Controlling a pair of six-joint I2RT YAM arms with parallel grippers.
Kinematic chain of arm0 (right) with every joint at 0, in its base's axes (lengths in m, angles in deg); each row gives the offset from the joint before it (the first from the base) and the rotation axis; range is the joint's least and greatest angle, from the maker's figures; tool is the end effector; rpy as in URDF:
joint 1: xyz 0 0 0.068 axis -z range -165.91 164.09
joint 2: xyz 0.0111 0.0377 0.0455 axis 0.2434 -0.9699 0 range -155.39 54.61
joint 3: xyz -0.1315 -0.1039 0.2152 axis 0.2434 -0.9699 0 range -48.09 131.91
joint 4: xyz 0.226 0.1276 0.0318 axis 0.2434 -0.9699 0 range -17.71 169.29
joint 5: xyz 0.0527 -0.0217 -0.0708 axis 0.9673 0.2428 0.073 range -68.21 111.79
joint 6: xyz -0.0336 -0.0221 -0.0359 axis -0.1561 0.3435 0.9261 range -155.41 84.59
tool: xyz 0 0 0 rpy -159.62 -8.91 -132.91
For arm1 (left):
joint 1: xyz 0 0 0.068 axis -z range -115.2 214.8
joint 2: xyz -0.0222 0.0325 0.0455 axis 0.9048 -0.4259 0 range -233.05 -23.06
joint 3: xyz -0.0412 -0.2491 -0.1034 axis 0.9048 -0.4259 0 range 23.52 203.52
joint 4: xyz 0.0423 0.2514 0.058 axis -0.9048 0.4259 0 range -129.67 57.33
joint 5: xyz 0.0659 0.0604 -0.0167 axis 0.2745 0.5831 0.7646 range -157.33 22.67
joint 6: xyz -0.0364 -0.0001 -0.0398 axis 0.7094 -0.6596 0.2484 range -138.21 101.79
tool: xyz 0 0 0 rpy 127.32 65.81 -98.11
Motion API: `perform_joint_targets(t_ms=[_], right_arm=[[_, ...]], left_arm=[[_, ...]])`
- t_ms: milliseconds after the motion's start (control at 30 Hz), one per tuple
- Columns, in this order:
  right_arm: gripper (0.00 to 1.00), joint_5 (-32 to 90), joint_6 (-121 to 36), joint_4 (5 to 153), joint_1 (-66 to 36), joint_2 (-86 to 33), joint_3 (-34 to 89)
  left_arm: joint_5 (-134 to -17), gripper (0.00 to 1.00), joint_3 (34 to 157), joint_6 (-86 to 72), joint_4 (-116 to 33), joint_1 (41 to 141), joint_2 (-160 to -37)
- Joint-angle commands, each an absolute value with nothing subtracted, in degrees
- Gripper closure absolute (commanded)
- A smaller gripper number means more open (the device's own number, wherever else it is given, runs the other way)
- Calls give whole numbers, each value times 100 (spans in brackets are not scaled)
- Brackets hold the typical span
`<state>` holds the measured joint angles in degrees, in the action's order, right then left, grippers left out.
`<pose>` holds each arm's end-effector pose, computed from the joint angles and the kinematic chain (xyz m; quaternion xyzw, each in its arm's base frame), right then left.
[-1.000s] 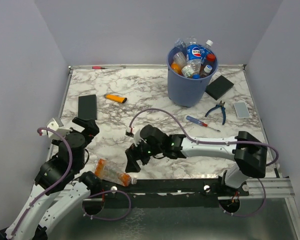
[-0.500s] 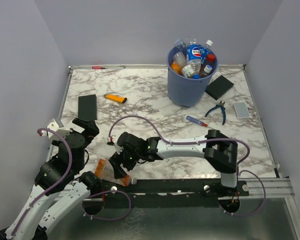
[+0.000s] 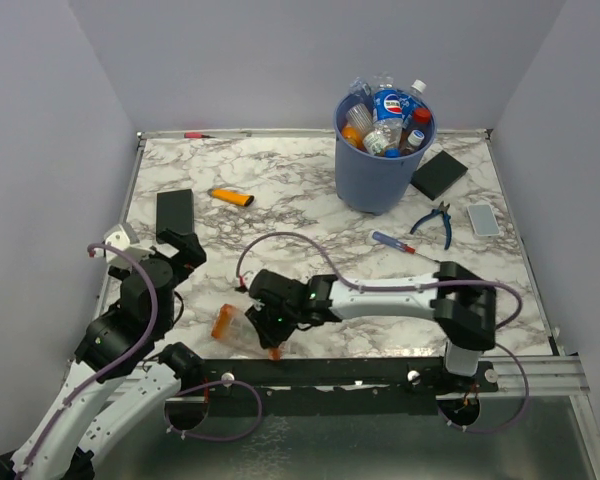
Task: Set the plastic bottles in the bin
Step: Pick up the plastic bottle from the corner of the board.
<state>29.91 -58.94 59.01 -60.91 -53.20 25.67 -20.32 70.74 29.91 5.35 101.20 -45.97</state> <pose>0.0990 0.3887 0.1886 -0.4318 0.8460 0.2755 0.1483 0.0697 -0.0190 0.3371 -0.3025 0.7273 -0.1079 0.6065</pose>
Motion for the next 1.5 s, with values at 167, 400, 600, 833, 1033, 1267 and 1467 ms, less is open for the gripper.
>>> perform_joint_targets(t_ms=[167,400,600,833,1033,1267,1467], right_arm=[[73,1967,-5745,3351,-5053,-2205,2076],[73,2787,-5844,2243,-4726,-1457,2899],[71,3404,-6188,2288,-4495,-1434,3366],[73,4206,-6350,2741,-3511,-1672,3363],[73,4872,-6467,3127,-3085,-2234,3769],[73,5533,-6709,3466,-2939,-2862,4251],[74,5776,-6707,3409,-2935,-3141,4463]], left_arm=[[-6730,1,8256,-2299,-1690,10126,-5510],[-9409,1,8601,-4875,-1108,10196,-6122],[-8937,1,8820,-6472,-919,10389,-6575],[-8184,1,8429,-7557,-676,10620,-6559],[-7625,1,7855,-8608,-785,10887,-6528],[-7034,1,7283,-9458,-1506,11302,-6632],[-6812,1,7084,-9768,-2252,11500,-6861]])
